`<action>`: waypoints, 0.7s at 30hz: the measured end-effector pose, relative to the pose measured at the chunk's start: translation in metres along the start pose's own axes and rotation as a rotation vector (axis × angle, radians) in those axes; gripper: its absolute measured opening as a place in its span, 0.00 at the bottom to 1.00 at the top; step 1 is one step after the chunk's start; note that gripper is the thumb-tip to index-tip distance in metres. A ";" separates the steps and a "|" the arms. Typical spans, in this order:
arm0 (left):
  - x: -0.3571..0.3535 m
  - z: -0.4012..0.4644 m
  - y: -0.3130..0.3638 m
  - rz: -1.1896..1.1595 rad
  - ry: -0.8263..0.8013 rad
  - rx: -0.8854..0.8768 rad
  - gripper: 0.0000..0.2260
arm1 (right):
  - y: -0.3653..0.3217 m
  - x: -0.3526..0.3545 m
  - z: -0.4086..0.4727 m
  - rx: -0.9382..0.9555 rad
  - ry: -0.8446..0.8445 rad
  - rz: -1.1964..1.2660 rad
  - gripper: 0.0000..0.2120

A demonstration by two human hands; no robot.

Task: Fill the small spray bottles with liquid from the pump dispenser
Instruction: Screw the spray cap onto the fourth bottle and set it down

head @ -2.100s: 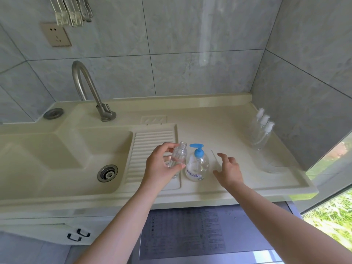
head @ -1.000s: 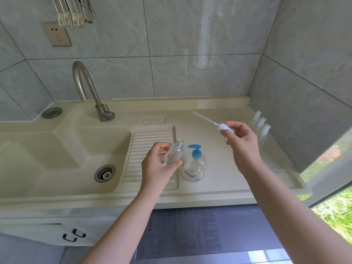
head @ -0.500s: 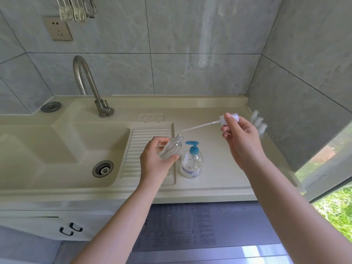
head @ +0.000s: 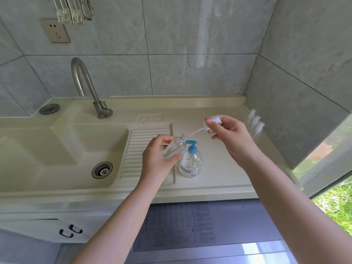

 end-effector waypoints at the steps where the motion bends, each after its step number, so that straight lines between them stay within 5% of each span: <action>1: -0.001 -0.001 0.002 -0.008 -0.009 0.000 0.21 | -0.004 -0.003 0.000 0.015 -0.034 -0.058 0.07; 15: 0.000 -0.008 0.020 -0.111 -0.051 -0.007 0.20 | -0.042 -0.021 0.006 0.228 -0.403 -0.484 0.17; 21: -0.001 -0.008 0.027 -0.153 -0.057 0.003 0.20 | -0.061 -0.023 0.007 0.249 -0.533 -0.623 0.14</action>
Point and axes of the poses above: each hand's wrist, its own z-axis towards the middle knuckle, its own x-axis out of the back of the hand, y = z × x, the point moved 4 cm from there along z, towards the middle knuckle, and after that the axes turned 3 degrees about -y, right-handed, at the moved point
